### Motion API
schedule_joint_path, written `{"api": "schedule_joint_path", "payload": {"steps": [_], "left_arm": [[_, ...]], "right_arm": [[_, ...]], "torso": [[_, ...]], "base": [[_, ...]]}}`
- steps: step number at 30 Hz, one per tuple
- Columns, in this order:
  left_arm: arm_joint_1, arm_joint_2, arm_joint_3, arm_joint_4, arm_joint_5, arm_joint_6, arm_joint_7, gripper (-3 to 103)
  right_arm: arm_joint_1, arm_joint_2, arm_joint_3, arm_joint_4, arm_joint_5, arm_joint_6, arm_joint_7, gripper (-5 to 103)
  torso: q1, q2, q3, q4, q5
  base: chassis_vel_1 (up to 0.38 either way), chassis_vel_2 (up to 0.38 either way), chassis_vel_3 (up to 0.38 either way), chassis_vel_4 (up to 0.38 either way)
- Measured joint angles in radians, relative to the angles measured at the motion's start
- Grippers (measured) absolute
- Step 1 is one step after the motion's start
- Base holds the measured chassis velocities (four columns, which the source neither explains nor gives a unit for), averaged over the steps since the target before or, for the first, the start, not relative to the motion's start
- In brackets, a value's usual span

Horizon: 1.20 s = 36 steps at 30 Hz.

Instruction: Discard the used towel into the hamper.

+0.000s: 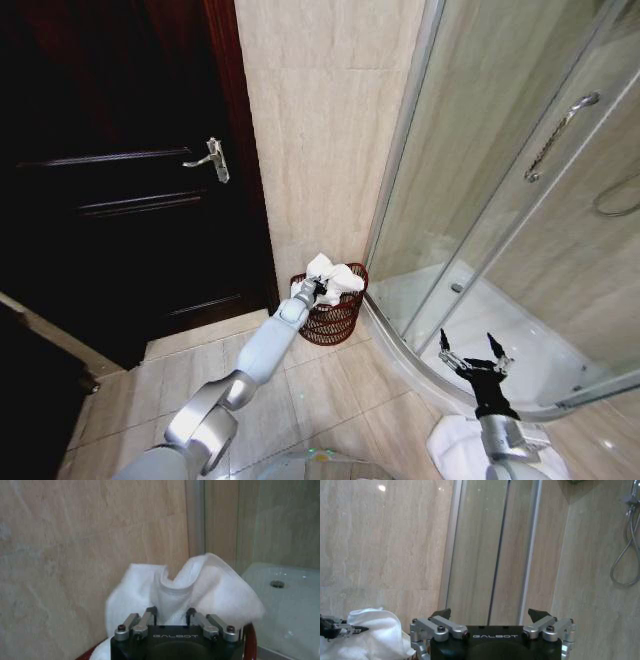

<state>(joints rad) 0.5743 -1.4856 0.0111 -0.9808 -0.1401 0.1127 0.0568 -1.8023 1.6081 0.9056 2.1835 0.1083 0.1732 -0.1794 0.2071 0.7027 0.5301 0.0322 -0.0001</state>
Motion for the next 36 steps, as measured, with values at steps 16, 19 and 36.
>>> {"api": "schedule_joint_path", "payload": {"steps": [16, 19, 36], "left_arm": [[0.036, 0.031, -0.004, -0.205, -0.025, 0.22, -0.028, 91], [0.083, 0.062, -0.02, -0.309, -0.089, 0.101, -0.053, 100], [0.545, 0.107, -0.39, -0.715, -0.053, -0.147, -0.118, 100]], "right_arm": [[-0.016, 0.0, 0.005, 0.008, 0.01, 0.019, 0.001, 100], [-0.019, 0.0, 0.007, 0.023, 0.032, 0.02, 0.004, 100], [-0.02, -0.01, -0.013, 0.032, 0.051, -0.004, -0.008, 100]], "torso": [[0.0, 0.0, 0.0, 0.0, 0.0001], [0.0, 0.0, 0.0, -0.0001, 0.0], [0.0, 0.0, 0.0, 0.0001, -0.0001]], "base": [[0.0, 0.0, 0.0, 0.0], [0.0, 0.0, 0.0, 0.0], [0.0, 0.0, 0.0, 0.0]]}}
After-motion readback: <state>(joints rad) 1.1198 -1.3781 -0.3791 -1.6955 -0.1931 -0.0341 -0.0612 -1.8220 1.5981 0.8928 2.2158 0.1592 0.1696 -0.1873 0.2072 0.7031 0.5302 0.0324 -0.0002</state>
